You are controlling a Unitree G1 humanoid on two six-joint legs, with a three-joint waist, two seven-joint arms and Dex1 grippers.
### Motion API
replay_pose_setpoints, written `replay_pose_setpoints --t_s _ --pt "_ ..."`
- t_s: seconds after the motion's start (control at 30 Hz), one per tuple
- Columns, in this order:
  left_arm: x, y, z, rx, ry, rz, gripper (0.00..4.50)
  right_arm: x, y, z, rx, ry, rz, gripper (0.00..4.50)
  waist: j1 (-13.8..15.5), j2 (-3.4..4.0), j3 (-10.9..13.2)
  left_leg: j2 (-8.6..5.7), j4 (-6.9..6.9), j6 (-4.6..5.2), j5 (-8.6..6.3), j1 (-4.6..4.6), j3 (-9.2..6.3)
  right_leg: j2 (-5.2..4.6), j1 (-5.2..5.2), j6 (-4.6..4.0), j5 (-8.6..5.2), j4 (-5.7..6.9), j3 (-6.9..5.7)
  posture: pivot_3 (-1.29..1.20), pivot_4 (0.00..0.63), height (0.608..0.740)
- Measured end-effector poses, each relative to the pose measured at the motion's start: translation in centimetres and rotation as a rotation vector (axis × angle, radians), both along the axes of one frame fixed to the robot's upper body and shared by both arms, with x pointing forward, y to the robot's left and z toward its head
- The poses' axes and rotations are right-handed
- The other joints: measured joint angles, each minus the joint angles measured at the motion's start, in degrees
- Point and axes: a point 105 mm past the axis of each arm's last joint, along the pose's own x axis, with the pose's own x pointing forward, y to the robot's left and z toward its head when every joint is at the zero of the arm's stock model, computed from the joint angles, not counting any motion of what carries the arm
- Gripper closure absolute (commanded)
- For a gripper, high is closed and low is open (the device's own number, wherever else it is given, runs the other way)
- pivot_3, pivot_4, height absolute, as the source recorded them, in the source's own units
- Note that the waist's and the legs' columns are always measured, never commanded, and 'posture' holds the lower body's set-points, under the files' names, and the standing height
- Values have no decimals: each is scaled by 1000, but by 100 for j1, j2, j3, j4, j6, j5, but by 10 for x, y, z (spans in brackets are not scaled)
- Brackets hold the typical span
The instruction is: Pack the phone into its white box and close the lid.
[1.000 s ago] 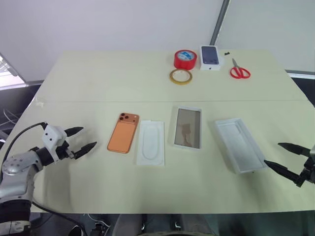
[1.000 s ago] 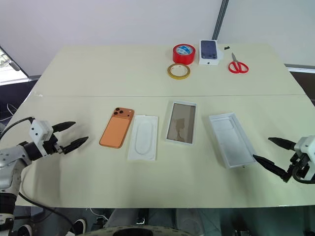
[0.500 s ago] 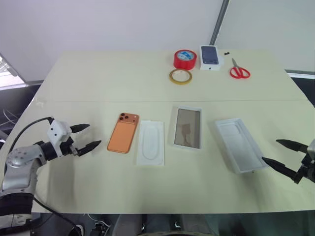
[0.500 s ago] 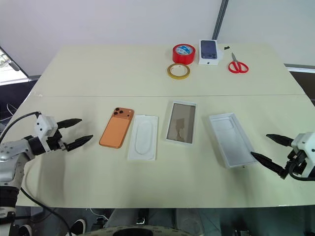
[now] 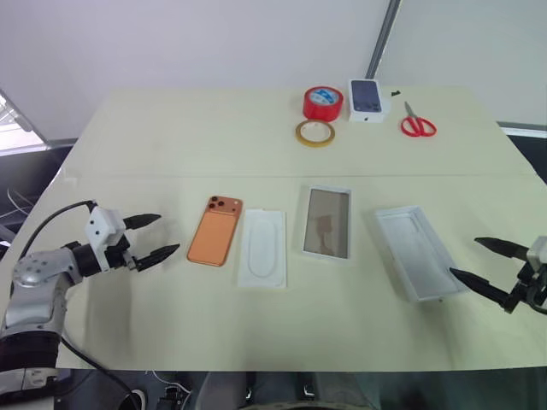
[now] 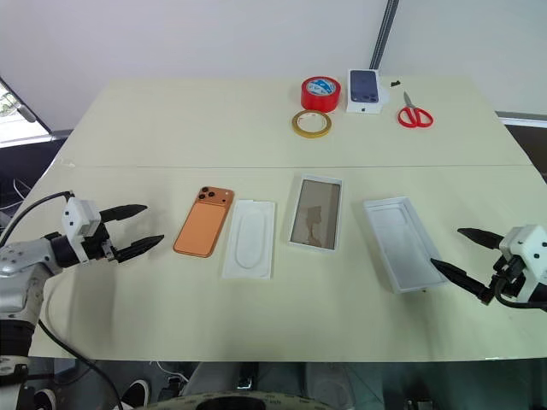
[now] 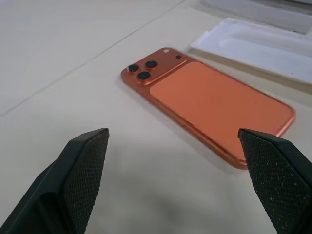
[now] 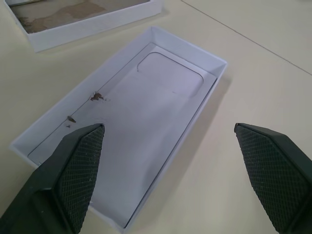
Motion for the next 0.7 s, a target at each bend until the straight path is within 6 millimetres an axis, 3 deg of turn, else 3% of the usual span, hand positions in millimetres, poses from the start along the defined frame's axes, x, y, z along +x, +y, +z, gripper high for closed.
replay_pose_setpoints --t_s 0.17,0.4,0.5,0.7 --pt "-4 -20 -7 48 140 -12 41 18 32 17 -41 -85 101 37 -32 9 6 0 0 0 0 2 0 0 0 0 0 5 0 0 150 740" --pt "-6 -66 10 -206 383 -61 41 38 109 33 -58 -187 339 37 -9 14 11 -1 9 0 0 -3 0 1 -2 2 1 7 0 0 150 740" --pt "-3 -77 17 -239 452 -52 41 40 133 42 -75 -232 423 37 1 8 14 -1 8 0 0 -3 -1 3 -3 3 1 6 -1 0 150 740" --pt "-14 -97 9 -333 692 -57 41 47 141 31 -66 -213 427 37 10 6 15 -2 12 1 0 -4 0 3 -1 3 2 6 -1 0 150 740"
